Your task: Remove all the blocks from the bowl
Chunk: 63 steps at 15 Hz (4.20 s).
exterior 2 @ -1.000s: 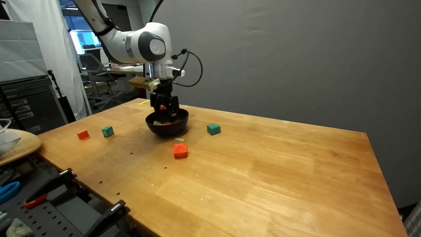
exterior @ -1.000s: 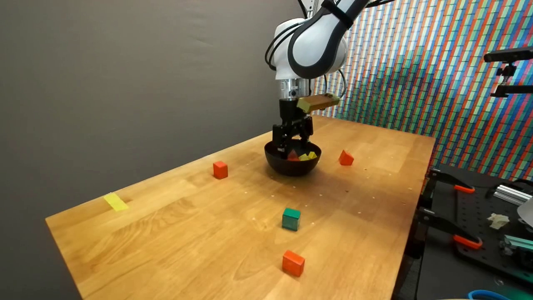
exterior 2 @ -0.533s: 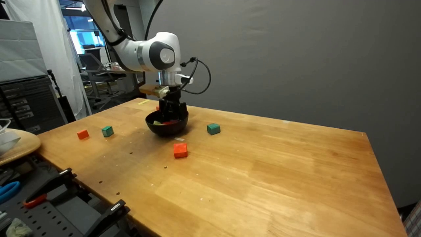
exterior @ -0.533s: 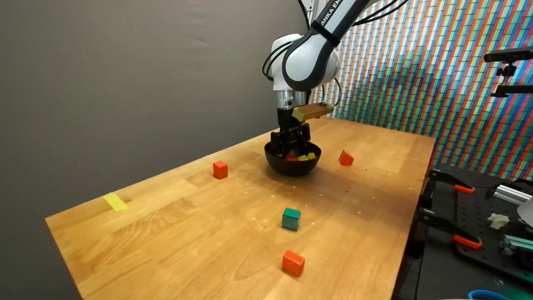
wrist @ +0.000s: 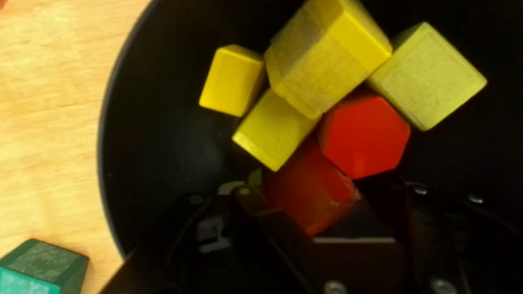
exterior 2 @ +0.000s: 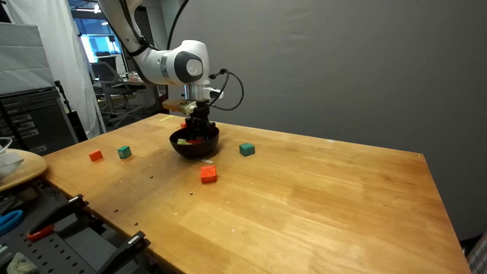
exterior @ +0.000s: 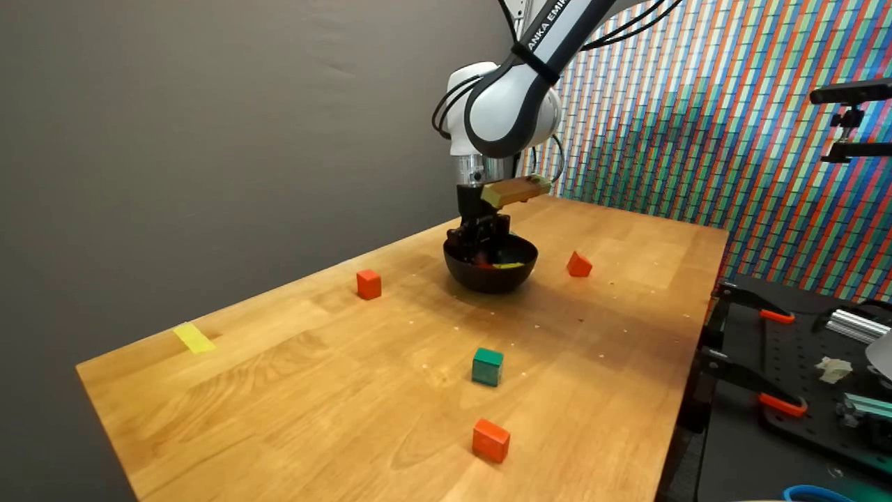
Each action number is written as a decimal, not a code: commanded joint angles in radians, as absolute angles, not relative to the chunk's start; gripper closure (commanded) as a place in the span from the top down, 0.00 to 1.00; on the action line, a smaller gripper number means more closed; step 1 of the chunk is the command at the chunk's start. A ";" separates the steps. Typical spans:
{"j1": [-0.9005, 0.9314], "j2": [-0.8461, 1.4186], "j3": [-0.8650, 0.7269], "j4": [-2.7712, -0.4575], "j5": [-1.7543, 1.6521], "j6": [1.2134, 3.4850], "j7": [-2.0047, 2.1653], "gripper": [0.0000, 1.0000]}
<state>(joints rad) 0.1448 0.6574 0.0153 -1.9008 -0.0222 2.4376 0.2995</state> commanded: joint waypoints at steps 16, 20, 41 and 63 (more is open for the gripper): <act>0.193 0.555 -0.025 -1.757 -0.176 2.357 0.314 0.38; 0.177 0.723 -0.036 -1.586 -0.159 2.362 0.315 0.38; 0.193 0.610 0.010 -1.557 -0.122 1.906 0.274 1.00; 0.169 0.743 0.017 -1.682 -0.038 2.059 0.293 0.83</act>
